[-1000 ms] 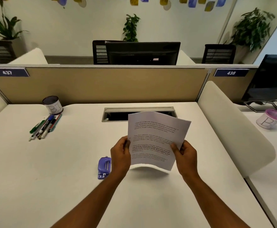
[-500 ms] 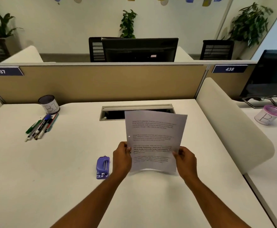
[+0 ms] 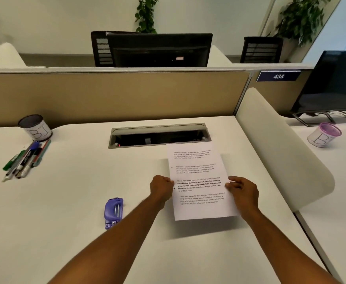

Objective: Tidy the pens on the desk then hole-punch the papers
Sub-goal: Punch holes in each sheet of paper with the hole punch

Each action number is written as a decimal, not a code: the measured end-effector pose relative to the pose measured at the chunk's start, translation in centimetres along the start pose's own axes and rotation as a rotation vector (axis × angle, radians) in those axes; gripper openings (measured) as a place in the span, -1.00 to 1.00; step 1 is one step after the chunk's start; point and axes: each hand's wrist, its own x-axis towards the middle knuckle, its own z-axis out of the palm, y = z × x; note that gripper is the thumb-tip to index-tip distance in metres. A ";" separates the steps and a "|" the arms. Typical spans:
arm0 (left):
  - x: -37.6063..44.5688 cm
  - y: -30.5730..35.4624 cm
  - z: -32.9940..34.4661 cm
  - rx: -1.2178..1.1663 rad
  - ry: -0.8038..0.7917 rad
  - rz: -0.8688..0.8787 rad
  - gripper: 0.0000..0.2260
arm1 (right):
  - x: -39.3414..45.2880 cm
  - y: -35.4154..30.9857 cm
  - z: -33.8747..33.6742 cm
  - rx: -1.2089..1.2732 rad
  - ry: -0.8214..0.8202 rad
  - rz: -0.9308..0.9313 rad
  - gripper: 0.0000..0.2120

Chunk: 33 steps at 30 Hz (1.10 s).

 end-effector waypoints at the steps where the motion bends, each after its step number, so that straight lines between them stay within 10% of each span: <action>1: 0.4 0.0 0.3 -0.020 0.009 -0.025 -0.90 | 0.5 0.1 0.0 -0.016 0.004 0.001 -0.74; 33: 6.9 0.9 4.5 0.268 0.162 0.113 -0.85 | 8.8 1.5 3.1 -0.241 0.068 0.023 -0.81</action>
